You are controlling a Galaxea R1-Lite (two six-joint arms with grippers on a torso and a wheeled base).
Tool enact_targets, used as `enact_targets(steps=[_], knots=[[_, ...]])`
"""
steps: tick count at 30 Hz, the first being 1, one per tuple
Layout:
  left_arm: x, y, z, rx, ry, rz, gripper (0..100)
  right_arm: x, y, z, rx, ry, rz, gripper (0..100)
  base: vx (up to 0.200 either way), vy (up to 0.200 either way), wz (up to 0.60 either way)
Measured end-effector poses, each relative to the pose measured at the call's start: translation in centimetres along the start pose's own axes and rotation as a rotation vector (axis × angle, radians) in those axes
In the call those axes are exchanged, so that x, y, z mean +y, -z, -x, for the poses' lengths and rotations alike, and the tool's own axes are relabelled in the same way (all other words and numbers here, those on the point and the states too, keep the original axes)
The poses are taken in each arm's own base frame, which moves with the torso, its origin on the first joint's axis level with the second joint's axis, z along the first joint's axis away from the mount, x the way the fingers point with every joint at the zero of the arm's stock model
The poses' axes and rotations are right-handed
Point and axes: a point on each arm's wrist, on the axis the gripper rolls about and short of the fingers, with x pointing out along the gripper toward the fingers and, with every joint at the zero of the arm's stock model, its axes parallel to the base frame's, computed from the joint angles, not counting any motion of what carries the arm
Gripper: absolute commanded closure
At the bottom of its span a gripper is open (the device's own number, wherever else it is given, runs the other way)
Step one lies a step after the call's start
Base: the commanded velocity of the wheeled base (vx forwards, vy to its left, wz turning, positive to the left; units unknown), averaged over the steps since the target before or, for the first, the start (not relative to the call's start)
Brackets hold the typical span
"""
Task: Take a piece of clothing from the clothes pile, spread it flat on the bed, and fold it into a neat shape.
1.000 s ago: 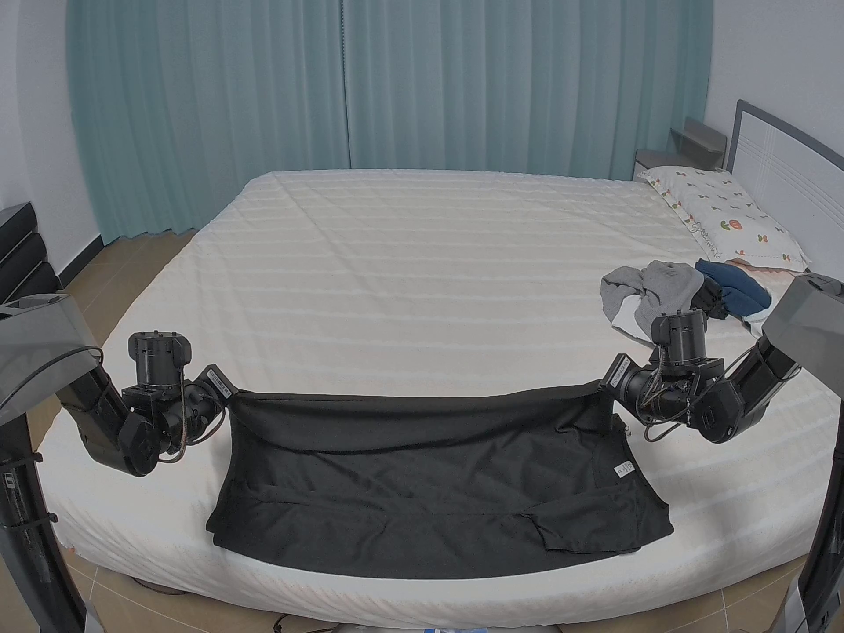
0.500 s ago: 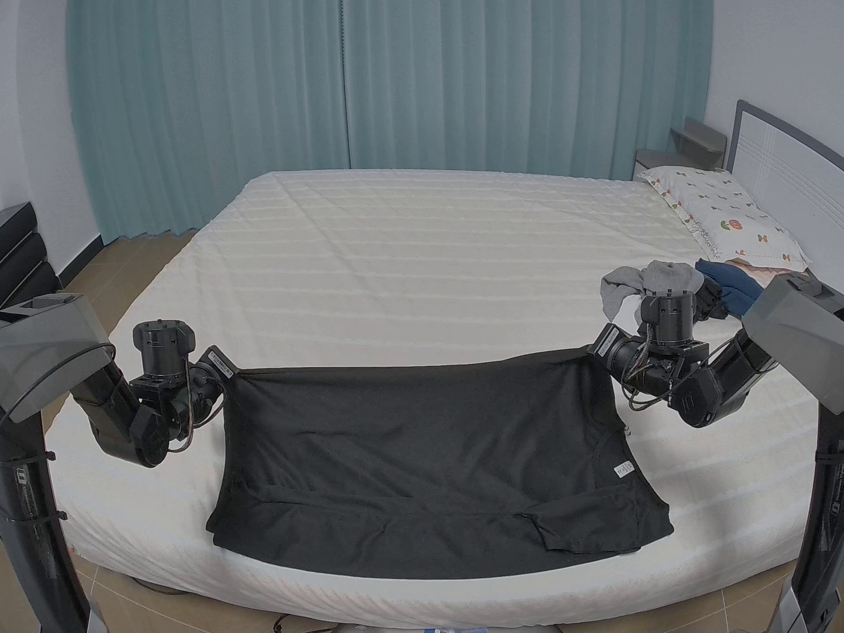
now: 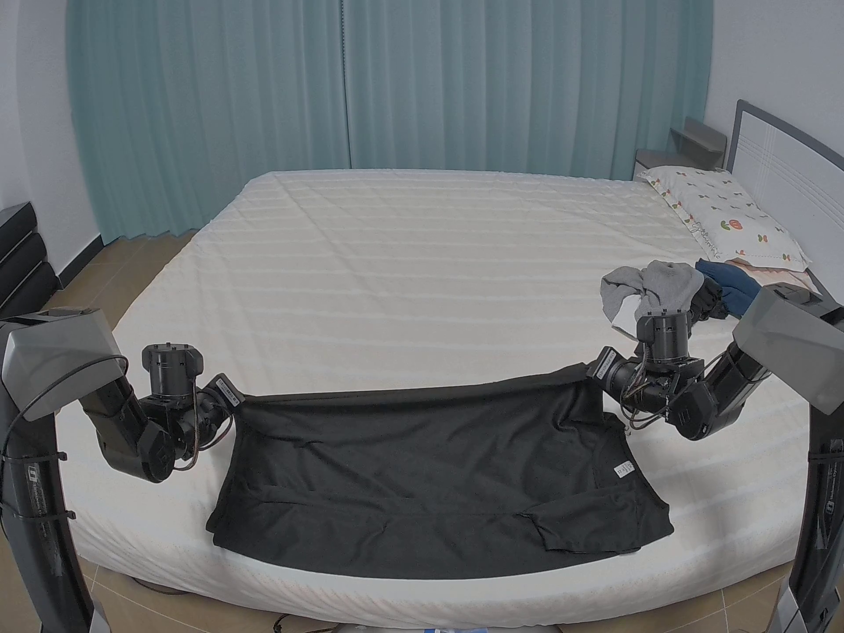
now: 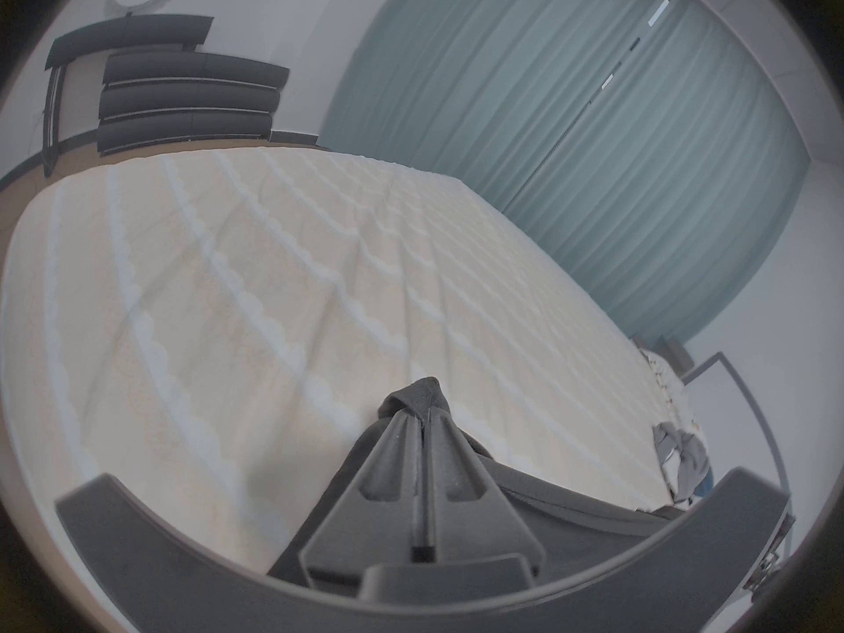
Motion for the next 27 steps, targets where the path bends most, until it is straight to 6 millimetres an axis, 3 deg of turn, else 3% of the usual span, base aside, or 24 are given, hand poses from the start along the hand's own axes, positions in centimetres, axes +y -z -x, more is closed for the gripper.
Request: enact_targets(steps=[27], knots=[[4.1,4.3,5.2,0.121,-0.077,-0.224,100,-4.6,5.1,8.6,0.227,0.087,0.135,100,0.000,0.000,0.00]])
